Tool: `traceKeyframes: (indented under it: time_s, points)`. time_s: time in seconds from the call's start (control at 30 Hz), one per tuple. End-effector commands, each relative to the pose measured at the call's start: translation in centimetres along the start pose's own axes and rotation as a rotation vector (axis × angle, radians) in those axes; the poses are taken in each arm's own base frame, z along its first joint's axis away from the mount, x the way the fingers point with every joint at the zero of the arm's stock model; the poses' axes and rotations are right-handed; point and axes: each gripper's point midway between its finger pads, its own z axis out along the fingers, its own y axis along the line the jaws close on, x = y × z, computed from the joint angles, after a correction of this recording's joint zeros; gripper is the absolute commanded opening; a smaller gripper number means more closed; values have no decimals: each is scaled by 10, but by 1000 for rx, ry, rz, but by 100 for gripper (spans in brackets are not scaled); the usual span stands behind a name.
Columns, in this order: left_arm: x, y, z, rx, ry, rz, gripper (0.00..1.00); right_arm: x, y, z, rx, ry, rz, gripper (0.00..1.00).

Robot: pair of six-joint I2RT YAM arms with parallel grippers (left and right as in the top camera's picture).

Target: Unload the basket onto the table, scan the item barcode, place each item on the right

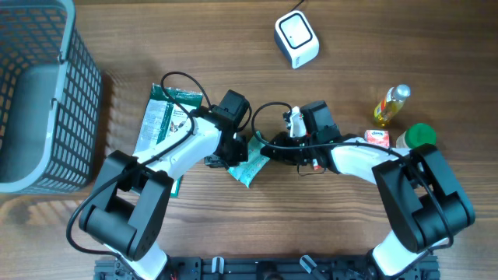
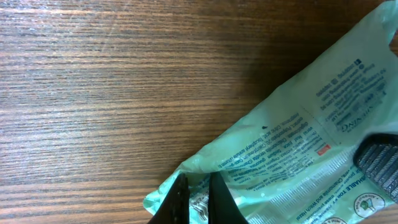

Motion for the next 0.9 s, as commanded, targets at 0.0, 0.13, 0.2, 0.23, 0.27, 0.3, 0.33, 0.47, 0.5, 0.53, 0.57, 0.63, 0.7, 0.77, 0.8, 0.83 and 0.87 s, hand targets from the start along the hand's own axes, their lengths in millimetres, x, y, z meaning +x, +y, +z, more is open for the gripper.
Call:
traceKeyframes:
  time_s: [0.0, 0.13, 0.2, 0.23, 0.27, 0.3, 0.33, 0.47, 0.5, 0.53, 0.57, 0.63, 0.7, 0.77, 0.8, 0.83, 0.87]
  points:
    - [5, 8, 19, -51, 29, 17, 4, 7, -9, 4, 11, 28, 18, 9]
    - [5, 8, 19, -51, 29, 17, 4, 7, -9, 4, 12, 28, 17, 4]
    - [5, 8, 19, -51, 29, 17, 4, 7, -9, 4, 12, 28, 17, 4]
    - [5, 8, 19, -51, 29, 17, 4, 7, -9, 4, 12, 28, 17, 4]
    - [4, 9, 19, -59, 25, 18, 4, 7, -9, 4, 12, 28, 17, 4]
    - [3, 13, 18, -76, 16, 20, 4, 7, -9, 4, 13, 27, 17, 4]
    - [0, 18, 15, -102, -1, 16, 4, 7, -10, 4, 15, 25, 16, 4]
    - [-15, 29, -4, -114, -66, -16, 4, 7, -10, 4, 18, 23, 13, 4]
    - [-21, 30, -13, -103, -88, -30, 4, 7, -10, 4, 18, 23, 9, 4]
    - [-27, 31, -22, -91, -112, -44, 4, 7, -10, 4, 18, 23, 9, 4]
    - [-34, 33, -32, -78, -139, -46, 4, 7, -10, 4, 18, 23, 9, 4]
    - [-49, 38, -51, -59, -195, -54, 4, 7, -10, 4, 18, 23, 10, 4]
    - [-63, 52, -68, -71, -255, -78, 4, 6, -10, 4, 18, 23, 9, 4]
    - [-75, 71, -81, -112, -314, -114, 4, 7, -10, 4, 18, 23, 9, 4]
    - [-84, 90, -89, -158, -357, -155, 6, 7, -10, 4, 18, 23, 0, 4]
    - [-88, 100, -91, -179, -373, -177, 6, 7, -10, 4, 18, 23, -6, 4]
    - [-92, 108, -93, -192, -386, -197, 7, 7, -10, 4, 18, 24, -8, 4]
